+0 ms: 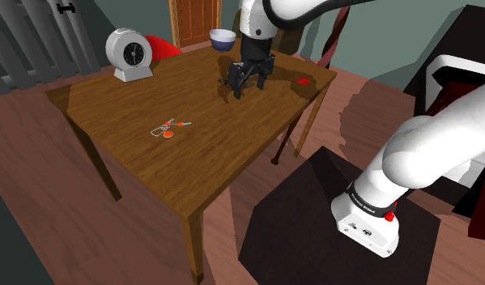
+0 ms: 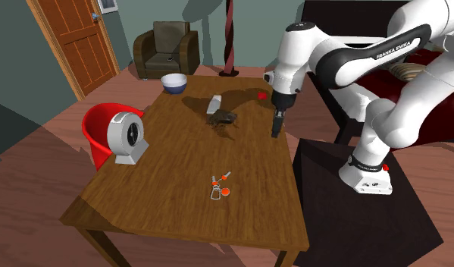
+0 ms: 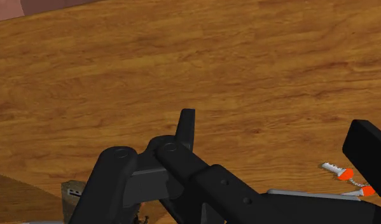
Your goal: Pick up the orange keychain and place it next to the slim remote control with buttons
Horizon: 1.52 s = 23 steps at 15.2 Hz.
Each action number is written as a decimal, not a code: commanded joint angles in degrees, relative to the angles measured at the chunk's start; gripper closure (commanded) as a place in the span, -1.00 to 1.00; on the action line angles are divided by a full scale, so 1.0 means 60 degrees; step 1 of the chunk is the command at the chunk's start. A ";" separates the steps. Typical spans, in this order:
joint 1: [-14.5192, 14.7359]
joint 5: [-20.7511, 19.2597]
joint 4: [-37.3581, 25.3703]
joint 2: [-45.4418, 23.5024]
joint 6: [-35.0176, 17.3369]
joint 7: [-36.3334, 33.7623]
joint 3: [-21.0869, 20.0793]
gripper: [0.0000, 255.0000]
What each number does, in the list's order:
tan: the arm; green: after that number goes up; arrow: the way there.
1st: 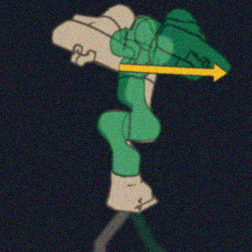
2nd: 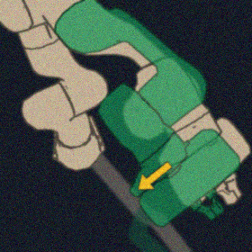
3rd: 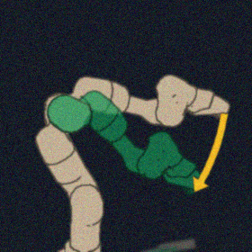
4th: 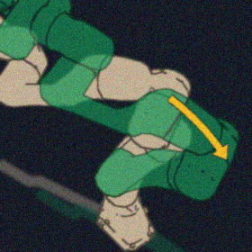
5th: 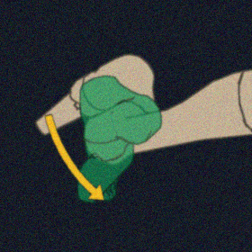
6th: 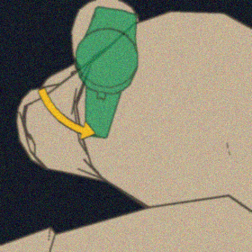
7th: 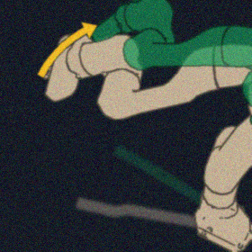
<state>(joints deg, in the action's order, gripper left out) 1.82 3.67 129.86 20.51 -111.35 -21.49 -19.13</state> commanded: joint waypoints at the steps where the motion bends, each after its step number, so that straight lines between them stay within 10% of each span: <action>1: 0.0007 -0.0107 -0.0498 -0.0800 -0.0253 -0.0469 -0.0319 -1.00; 19: 0.1620 -0.2629 -0.6160 -0.7660 -0.0589 -0.4247 -0.1259 -1.00; 23: 0.1654 -0.2725 -0.5897 -0.7839 -0.1017 -0.4309 -0.1187 -1.00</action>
<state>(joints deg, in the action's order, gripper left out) 11.70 -12.45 94.27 -26.07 -116.80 -47.25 -26.39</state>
